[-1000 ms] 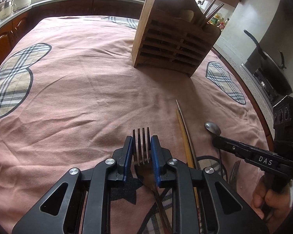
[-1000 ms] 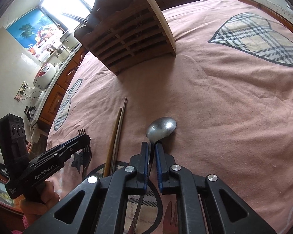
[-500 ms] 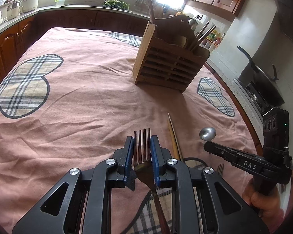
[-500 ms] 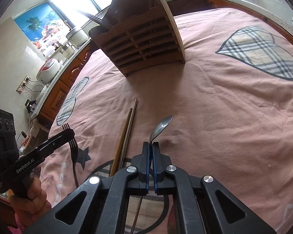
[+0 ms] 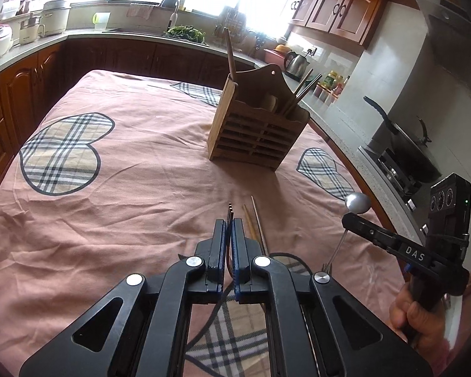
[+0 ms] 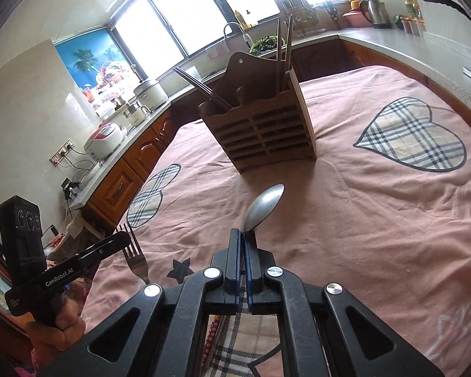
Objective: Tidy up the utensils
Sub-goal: 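Lift the fork and spoon and lower them into the wooden holder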
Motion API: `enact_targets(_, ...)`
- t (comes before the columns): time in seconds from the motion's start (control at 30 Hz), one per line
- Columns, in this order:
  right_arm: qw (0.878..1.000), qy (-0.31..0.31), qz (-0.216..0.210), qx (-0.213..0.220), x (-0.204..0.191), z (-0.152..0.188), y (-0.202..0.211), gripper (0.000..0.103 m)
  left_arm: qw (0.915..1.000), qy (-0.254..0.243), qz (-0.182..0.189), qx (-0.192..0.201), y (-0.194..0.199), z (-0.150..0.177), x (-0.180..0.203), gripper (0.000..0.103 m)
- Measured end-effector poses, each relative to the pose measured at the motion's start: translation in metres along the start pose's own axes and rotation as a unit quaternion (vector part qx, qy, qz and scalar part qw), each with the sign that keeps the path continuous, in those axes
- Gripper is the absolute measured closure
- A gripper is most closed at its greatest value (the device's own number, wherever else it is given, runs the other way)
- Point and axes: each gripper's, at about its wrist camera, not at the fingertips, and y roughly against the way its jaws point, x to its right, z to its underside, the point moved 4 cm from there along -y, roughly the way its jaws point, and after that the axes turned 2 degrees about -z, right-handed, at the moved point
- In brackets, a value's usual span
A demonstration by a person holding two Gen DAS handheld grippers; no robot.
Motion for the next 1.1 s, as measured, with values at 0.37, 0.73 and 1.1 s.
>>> enact_targets(0.37, 0.999, 0.019, -0.002, 0.044, -0.015, -0.010, 0.034, 0.101, 0.9995, -0.006, 0.003, 0.032, 0.028, -0.003, 0.005, 0.101)
enact_targets(0.73, 0.992, 0.043, 0.024, 0.117, -0.022, -0.031, 0.067, 0.101, 0.9958, -0.025, -0.009, 0.088, 0.058, -0.027, 0.012, 0.101)
enact_targets(1.1, 0.986, 0.058, 0.039, 0.153, -0.024, -0.049, 0.074, 0.101, 0.9915, -0.051, -0.018, 0.119, 0.064, -0.051, 0.022, 0.101)
